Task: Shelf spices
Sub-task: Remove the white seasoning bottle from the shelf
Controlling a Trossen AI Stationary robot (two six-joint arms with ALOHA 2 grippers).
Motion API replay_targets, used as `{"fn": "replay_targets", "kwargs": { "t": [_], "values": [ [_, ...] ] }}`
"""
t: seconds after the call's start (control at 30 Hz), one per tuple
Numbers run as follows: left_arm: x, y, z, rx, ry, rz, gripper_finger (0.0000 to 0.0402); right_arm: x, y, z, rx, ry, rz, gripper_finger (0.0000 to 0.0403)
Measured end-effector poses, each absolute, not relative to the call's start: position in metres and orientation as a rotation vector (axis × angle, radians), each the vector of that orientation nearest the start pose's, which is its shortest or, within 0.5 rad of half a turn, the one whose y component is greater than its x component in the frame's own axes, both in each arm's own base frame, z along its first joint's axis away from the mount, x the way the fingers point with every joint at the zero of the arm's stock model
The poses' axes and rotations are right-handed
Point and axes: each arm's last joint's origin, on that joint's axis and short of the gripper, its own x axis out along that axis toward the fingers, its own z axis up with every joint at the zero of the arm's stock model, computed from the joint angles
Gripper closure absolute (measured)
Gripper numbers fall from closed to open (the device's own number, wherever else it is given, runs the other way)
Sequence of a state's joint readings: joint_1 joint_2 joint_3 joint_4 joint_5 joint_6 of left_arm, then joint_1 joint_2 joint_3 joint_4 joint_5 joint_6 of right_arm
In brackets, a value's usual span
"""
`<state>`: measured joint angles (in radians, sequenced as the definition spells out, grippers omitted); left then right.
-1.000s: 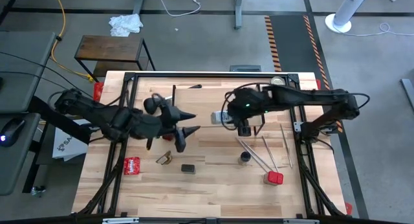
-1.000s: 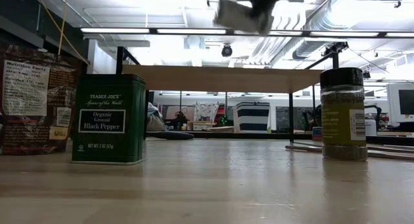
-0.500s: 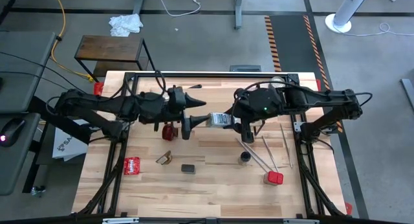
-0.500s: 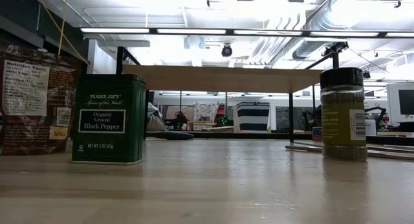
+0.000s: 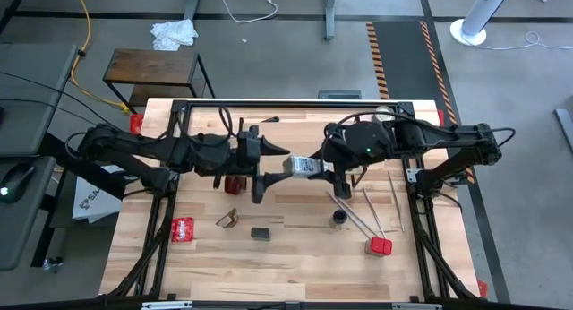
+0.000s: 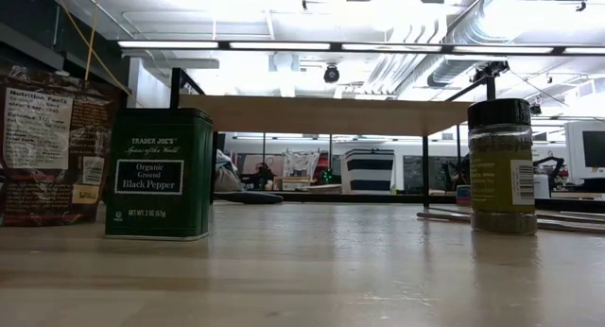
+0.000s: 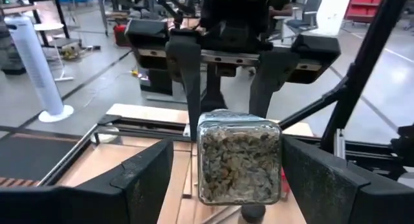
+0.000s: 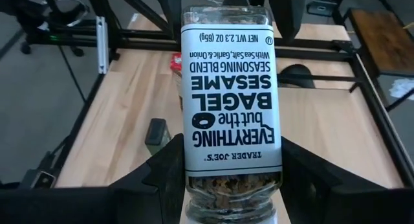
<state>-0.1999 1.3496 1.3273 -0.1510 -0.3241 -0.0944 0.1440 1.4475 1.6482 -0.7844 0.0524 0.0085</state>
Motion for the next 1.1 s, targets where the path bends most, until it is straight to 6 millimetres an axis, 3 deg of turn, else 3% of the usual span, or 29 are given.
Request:
{"fn": "replay_targets", "kwargs": {
  "t": [0.37, 0.6, 0.93, 1.1],
  "values": [
    [0.318, -0.061, 0.386, -0.043, 0.16, 0.041, 0.0125, 0.295, 0.042, 0.422, -0.024, 0.56, 0.09, 0.0219],
    [0.316, -0.06, 0.397, -0.014, 0.073, 0.066, 0.0126, 0.294, 0.041, 0.42, -0.012, 0.581, 0.08, 0.0219],
    [0.316, -0.06, 0.39, -0.007, 0.14, 0.049, 0.017, 0.294, 0.042, 0.42, -0.01, 0.581, 0.091, 0.0219],
    [0.317, -0.06, 0.39, -0.008, 0.139, 0.044, 0.0174, 0.294, 0.042, 0.42, -0.006, 0.579, 0.103, 0.0219]
  ]
}}
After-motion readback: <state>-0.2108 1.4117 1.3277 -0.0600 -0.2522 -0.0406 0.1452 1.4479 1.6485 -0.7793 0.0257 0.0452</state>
